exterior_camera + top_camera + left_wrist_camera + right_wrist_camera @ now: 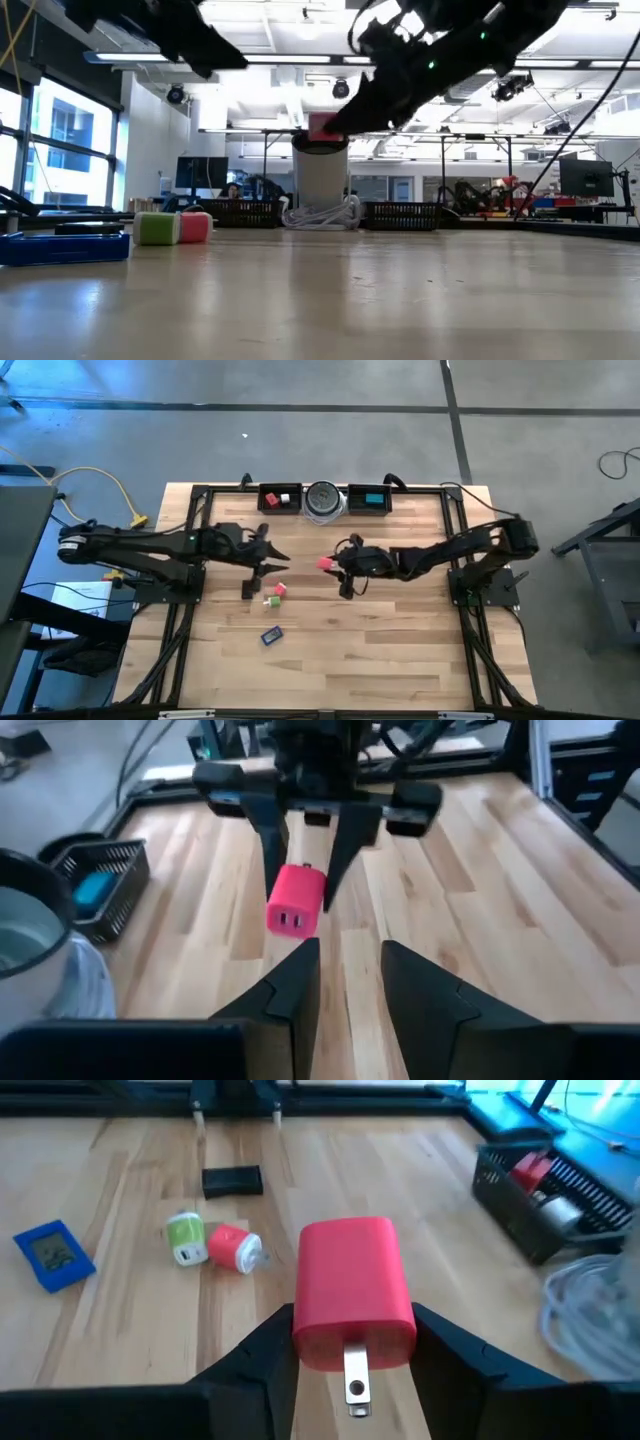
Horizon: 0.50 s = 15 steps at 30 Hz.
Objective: Pick & Place Office items
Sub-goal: Put the right pink charger adapter into the left black basket
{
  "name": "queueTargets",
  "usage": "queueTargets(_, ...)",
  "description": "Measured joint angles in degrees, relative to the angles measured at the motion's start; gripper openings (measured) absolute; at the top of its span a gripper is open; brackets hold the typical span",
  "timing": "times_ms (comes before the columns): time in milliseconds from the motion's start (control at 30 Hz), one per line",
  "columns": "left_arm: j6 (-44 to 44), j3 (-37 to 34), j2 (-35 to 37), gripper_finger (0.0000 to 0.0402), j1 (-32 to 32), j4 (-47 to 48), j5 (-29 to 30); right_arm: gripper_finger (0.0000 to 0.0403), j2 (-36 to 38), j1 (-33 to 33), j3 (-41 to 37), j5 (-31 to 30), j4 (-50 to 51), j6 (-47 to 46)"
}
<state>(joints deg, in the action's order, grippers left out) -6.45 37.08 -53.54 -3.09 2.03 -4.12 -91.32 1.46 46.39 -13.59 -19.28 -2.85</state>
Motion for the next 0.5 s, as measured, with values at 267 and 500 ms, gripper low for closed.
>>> queueTargets(267,3.39,0.0,11.07,0.0106,-0.15,13.89,5.16,0.0145,5.03,-0.09,0.0,-1.61,5.27,2.03)
queueTargets(500,5.81,0.0,17.2,0.0106,-0.11,19.17,7.58,0.0145,8.27,-0.09,0.0,-1.74,7.41,4.19)
